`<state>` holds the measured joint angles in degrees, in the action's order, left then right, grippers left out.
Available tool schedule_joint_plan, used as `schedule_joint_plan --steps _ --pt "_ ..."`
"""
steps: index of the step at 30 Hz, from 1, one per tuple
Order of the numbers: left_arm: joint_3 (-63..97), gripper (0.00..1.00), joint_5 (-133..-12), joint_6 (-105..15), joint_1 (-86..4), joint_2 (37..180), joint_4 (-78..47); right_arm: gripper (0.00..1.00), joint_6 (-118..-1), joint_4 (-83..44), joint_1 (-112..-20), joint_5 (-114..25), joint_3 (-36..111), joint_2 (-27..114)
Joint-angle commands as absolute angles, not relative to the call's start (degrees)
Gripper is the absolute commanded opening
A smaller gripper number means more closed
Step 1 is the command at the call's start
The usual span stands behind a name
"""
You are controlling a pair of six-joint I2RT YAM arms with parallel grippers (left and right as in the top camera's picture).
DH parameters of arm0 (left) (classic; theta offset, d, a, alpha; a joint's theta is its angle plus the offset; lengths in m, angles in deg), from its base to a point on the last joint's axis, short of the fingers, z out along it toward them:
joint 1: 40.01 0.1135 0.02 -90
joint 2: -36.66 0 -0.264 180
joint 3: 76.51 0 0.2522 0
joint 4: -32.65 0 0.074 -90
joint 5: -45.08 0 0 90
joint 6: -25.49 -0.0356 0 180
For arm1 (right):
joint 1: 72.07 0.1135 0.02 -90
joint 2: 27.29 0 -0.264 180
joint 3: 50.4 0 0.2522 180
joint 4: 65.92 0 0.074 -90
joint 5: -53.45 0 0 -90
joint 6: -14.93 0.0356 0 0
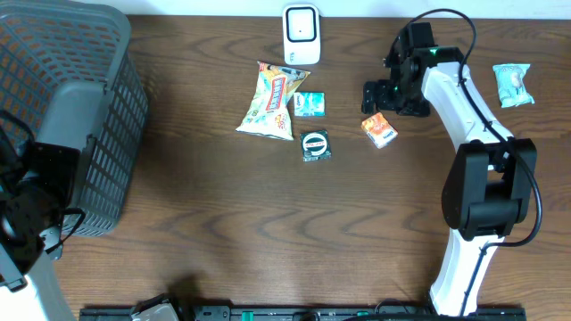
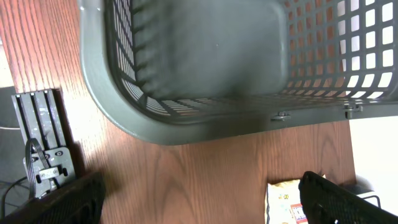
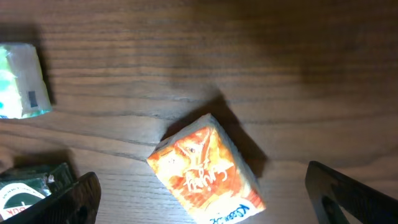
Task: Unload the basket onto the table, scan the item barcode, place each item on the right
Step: 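Lift the orange pack and move it right of the pile, then regrasp the orange pack and raise it toward the scanner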
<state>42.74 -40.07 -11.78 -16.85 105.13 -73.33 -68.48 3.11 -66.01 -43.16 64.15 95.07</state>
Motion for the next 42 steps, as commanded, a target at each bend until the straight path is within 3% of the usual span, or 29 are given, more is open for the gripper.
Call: schedule_joint_plan --steps 1,2,7,13,17,21,25,27,28,31,42 --pt "43.11 0.98 -39.53 -11.48 -16.57 105.13 -76.02 0.79 -76.7 1.91 -66.09 -42.44 64.54 93.5" --pt "43.11 0.98 -39.53 -11.48 -16.57 105.13 -76.02 0.67 -80.65 0.2 -66.14 -42.48 63.93 93.85" --pt "43.11 0.98 -39.53 -11.48 -16.57 105.13 -76.02 0.65 -88.41 -3.56 -66.14 -42.48 60.59 94.72" --pt "43.11 0.98 -39.53 -11.48 -16.57 105.13 -76.02 0.56 -89.11 -3.99 -67.17 -45.59 57.11 94.72" --pt "43.11 0.97 -39.53 -11.48 -16.57 105.13 -76.02 0.38 -89.11 -4.76 -68.35 -49.34 54.84 94.72" --pt "43.11 0.98 -39.53 -11.48 -16.57 105.13 -76.02 0.49 -89.5 -7.27 -68.89 -53.3 51.49 94.72" --pt "43.11 0.97 -39.53 -11.48 -16.57 105.13 -76.02 0.43 -89.48 -8.74 -68.94 -53.52 47.95 94.72" --pt "43.11 0.98 -39.53 -11.48 -16.57 105.13 -76.02 0.32 -89.05 -8.63 -68.94 -53.85 46.95 94.72" --pt "43.11 0.98 -39.53 -11.48 -16.57 105.13 -76.02 0.18 -88.7 -7.95 -68.94 -54.85 46.75 94.72" --pt "43.11 0.98 -39.53 -11.48 -16.57 105.13 -76.02 0.05 -88.35 -6.88 -68.94 -59.4 46.99 94.35" --pt "43.11 0.98 -39.53 -11.48 -16.57 105.13 -76.02 0.01 -81.33 -6.99 -68.39 -67.33 54.4 86.09"
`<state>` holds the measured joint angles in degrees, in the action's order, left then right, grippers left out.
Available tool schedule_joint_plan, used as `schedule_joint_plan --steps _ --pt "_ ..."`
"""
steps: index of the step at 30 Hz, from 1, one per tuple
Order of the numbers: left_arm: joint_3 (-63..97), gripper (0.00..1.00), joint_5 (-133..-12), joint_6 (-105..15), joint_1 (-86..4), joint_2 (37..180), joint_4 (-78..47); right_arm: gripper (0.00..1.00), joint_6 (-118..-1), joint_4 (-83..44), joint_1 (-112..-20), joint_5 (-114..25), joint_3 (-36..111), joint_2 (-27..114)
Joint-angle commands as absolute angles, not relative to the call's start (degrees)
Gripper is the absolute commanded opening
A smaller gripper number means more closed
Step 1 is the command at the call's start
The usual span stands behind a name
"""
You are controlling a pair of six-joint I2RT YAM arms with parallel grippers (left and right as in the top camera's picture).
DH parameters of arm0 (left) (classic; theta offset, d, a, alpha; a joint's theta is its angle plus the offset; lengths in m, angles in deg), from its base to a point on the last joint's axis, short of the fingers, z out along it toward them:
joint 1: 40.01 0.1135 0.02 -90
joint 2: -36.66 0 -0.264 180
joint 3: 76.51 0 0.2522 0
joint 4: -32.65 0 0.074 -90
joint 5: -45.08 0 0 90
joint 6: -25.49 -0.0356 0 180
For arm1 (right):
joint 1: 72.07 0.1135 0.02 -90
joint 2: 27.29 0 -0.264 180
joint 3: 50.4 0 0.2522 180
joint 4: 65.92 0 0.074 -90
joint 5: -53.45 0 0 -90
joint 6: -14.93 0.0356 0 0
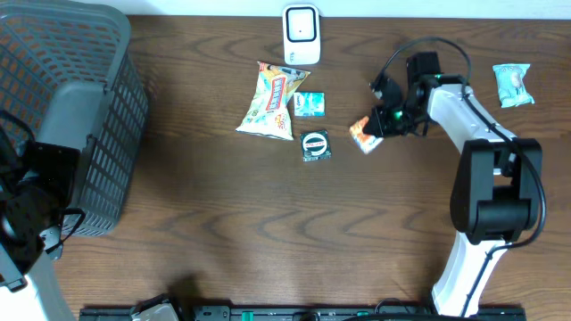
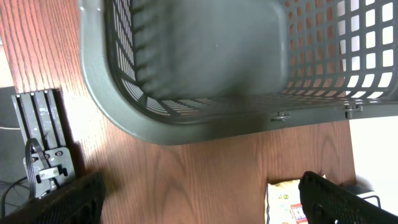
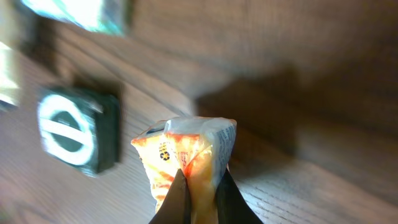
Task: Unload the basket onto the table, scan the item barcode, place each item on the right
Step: 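Regrasp the orange pack and raise it toward the scanner, then hold the orange pack's barcode up to the scanner window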
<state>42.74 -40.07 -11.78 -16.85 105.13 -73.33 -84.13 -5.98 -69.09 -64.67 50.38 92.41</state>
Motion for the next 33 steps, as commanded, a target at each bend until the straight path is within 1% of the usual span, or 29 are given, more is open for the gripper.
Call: schedule_joint_plan --steps 1,7,12,14,19,22,24,29,33 --pt "43.11 0.97 -39.53 -11.48 -16.57 105.13 -76.02 0.01 -81.31 -8.15 -67.97 -66.28 54.82 84.93" --pt "43.11 0.98 -39.53 -11.48 -16.57 105.13 -76.02 0.01 -82.1 -19.71 -62.42 -50.79 54.97 80.93" --pt "43.11 0.98 -39.53 -11.48 -16.57 105.13 -76.02 0.01 -90.27 -29.46 -55.87 -36.45 54.97 81.78" --pt "43.11 0.98 -39.53 -11.48 -16.57 105.13 -76.02 0.01 -91.45 -34.05 -53.75 -33.63 54.97 82.26" --pt "43.11 0.98 -39.53 -11.48 -16.57 105.13 -76.02 0.01 -92.48 -44.82 -49.55 -33.06 56.43 83.31" --pt "43.11 0.98 -39.53 -11.48 -16.57 105.13 -76.02 0.01 -92.54 -45.22 -49.09 -33.1 61.79 86.29" --pt "43.11 0.97 -39.53 -11.48 -16.57 105.13 -76.02 0.01 -94.03 -42.99 -49.11 -33.5 67.58 89.8" --pt "43.11 0.98 -39.53 -11.48 -16.57 105.13 -76.02 0.01 -97.57 -34.9 -49.2 -33.06 86.31 102.5" --pt "43.11 0.98 -39.53 -11.48 -16.57 105.13 -76.02 0.01 -102.33 -34.38 -49.2 -31.68 97.57 111.92"
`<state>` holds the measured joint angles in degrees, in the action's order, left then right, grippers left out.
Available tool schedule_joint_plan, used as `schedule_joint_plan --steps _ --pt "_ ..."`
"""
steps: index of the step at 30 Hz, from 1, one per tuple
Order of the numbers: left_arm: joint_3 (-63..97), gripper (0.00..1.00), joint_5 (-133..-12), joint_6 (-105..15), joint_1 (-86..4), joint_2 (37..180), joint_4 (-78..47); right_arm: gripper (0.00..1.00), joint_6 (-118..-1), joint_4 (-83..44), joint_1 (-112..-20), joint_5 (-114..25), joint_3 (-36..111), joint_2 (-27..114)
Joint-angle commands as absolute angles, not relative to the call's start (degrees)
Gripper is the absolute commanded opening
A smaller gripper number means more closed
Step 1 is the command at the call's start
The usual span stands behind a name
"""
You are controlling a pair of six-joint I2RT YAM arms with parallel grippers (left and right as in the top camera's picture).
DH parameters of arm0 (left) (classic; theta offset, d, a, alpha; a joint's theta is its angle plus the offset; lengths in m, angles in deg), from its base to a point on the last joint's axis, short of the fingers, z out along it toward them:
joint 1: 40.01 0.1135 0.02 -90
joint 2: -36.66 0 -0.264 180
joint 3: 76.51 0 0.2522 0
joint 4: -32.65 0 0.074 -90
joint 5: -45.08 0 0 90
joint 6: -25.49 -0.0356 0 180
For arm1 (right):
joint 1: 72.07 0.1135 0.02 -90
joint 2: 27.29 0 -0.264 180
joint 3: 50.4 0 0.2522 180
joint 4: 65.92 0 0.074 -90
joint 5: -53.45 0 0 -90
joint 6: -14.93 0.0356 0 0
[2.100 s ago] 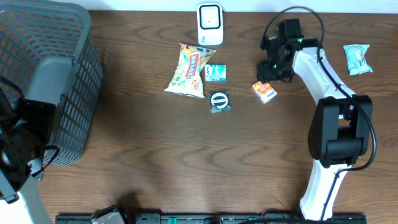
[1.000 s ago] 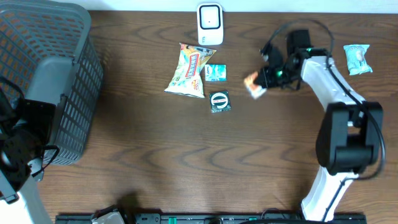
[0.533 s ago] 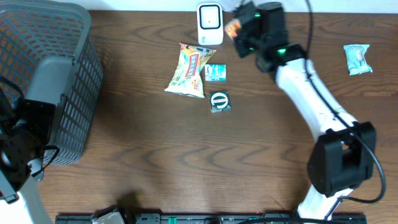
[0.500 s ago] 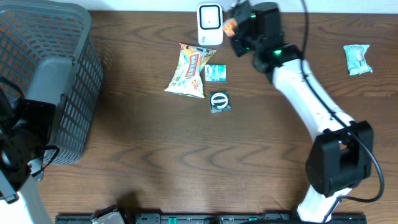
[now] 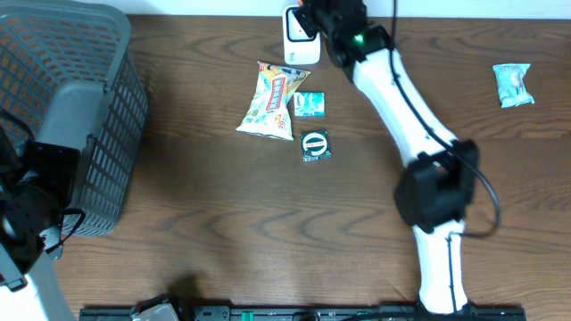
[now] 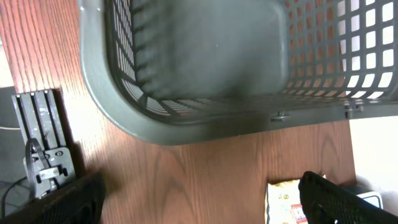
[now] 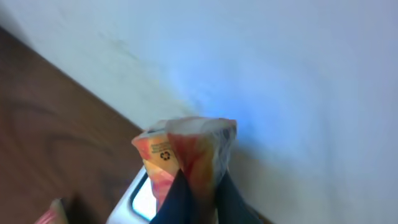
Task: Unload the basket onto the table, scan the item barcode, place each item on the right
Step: 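Hold the orange pack's barcode up to the scanner window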
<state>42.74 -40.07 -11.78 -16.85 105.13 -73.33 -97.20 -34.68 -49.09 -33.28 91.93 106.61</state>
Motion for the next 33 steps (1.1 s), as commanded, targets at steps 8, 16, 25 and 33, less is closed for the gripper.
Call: schedule_joint_plan --steps 8,16,25,33 --pt "43.11 0.97 -39.53 -11.48 -16.57 105.13 -76.02 0.01 -121.85 -39.27 -48.39 -25.28 99.73 120.73" --pt "43.11 0.98 -39.53 -11.48 -16.54 105.13 -76.02 0.01 -121.87 -38.79 -48.46 -25.04 99.67 120.86" --pt "43.11 0.97 -39.53 -11.48 -16.57 105.13 -76.02 0.01 -115.47 -37.89 -49.2 -25.11 99.67 119.68" --pt "43.11 0.98 -39.53 -11.48 -16.57 105.13 -76.02 0.01 -103.01 -32.91 -54.75 -25.06 99.69 112.62"
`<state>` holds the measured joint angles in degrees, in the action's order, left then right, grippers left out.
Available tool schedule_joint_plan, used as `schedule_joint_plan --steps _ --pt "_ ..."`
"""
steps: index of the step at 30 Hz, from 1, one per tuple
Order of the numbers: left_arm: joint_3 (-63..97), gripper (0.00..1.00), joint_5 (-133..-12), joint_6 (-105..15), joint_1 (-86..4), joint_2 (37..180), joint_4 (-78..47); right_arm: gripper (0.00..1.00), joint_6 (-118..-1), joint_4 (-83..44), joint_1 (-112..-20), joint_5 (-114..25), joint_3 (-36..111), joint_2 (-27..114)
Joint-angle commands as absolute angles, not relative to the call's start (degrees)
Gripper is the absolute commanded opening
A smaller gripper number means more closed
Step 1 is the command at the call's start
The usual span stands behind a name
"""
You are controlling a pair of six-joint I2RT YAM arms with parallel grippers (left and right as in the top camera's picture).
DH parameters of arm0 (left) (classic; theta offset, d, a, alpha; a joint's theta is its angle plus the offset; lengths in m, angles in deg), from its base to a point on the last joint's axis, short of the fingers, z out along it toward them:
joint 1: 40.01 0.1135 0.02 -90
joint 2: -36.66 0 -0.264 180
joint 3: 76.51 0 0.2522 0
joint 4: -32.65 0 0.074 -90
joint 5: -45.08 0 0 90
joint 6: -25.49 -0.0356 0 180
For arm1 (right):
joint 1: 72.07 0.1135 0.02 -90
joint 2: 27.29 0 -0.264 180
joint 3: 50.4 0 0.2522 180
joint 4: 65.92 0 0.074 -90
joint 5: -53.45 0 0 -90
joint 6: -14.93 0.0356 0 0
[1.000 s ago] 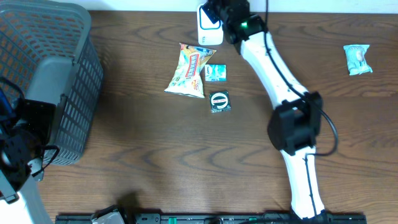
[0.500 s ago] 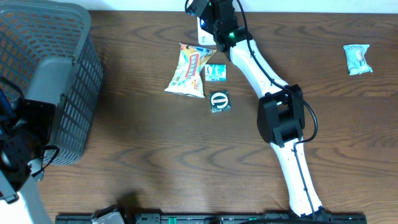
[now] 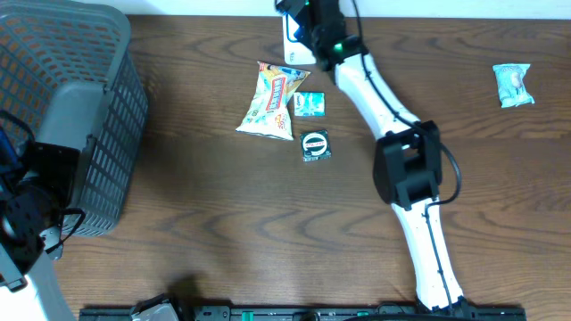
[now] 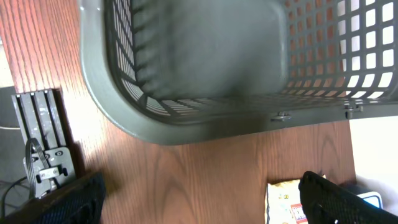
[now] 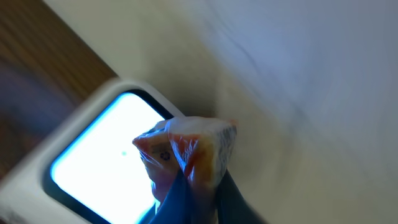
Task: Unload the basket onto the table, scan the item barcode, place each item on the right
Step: 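Hold the orange pack's barcode up to the scanner window, then carry the orange pack right and drop it on the table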
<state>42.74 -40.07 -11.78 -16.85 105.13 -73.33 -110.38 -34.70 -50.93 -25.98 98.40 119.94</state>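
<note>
The orange snack packet is pinched at its sealed edge in my right gripper, which is shut on it. In the right wrist view the packet sits directly over the glowing window of the white scanner. From overhead, the right gripper covers most of the scanner at the table's back edge, and the packet is hidden there. My left gripper is open with nothing between its fingers, hovering beside the grey basket.
A yellow snack bag, a small teal packet and a dark green round-label packet lie just in front of the scanner. A pale green packet lies far right. The basket fills the left end.
The right gripper has shifted a little left with the packet. The packet was in front of the wall beside the scanner; now it is over the scanner's lit window. The left arm is unchanged.
My right gripper was open over the orange packet lying on the table at the right. Then it was shut on the packet, which was off the table. Then it held the packet at the back edge by the scanner, and now over the scanner's window.
</note>
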Motion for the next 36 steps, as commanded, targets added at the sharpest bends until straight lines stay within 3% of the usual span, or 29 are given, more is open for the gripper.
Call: schedule_joint_plan --steps 1,8,15,17,18,19,20,21,25,29,36 --pt "43.11 0.98 -39.53 -11.48 -16.57 105.13 -76.02 0.01 -101.22 -31.34 -55.91 -25.04 99.69 111.7" --pt "43.11 0.98 -39.53 -11.48 -16.57 105.13 -76.02 0.01 -89.59 -15.47 -67.47 -25.04 99.69 108.8" --pt "43.11 0.98 -39.53 -11.48 -16.57 105.13 -76.02 0.01 -87.32 0.38 -79.93 -25.06 98.95 108.82" --pt "43.11 0.98 -39.53 -11.48 -16.57 105.13 -76.02 0.19 -87.3 2.06 -82.71 -25.45 98.57 108.82" --pt "43.11 0.97 -39.53 -11.48 -16.57 105.13 -76.02 0.44 -87.3 2.89 -84.24 -26.83 98.44 108.82" --pt "43.11 0.98 -39.53 -11.48 -16.57 105.13 -76.02 0.63 -87.3 3.31 -85.2 -28.38 98.31 108.82" --pt "43.14 0.98 -39.53 -11.48 -16.57 105.13 -76.02 0.8 -87.3 3.81 -86.38 -30.83 98.01 108.82" --pt "43.11 0.98 -39.53 -11.48 -16.57 105.13 -76.02 0.86 -87.25 4.09 -87.01 -32.27 97.9 108.82" --pt "43.11 0.98 -39.53 -11.48 -16.57 105.13 -76.02 0.95 -85.13 4.55 -88.39 -37.5 96.67 108.82" --pt "43.11 0.98 -39.53 -11.48 -16.57 105.13 -76.02 0.96 -85.13 4.7 -87.54 -44.56 94.51 108.82" --pt "43.11 0.98 -39.53 -11.48 -16.57 105.13 -76.02 0.99 -80.91 5.23 -83.27 -73.82 90.62 108.82"
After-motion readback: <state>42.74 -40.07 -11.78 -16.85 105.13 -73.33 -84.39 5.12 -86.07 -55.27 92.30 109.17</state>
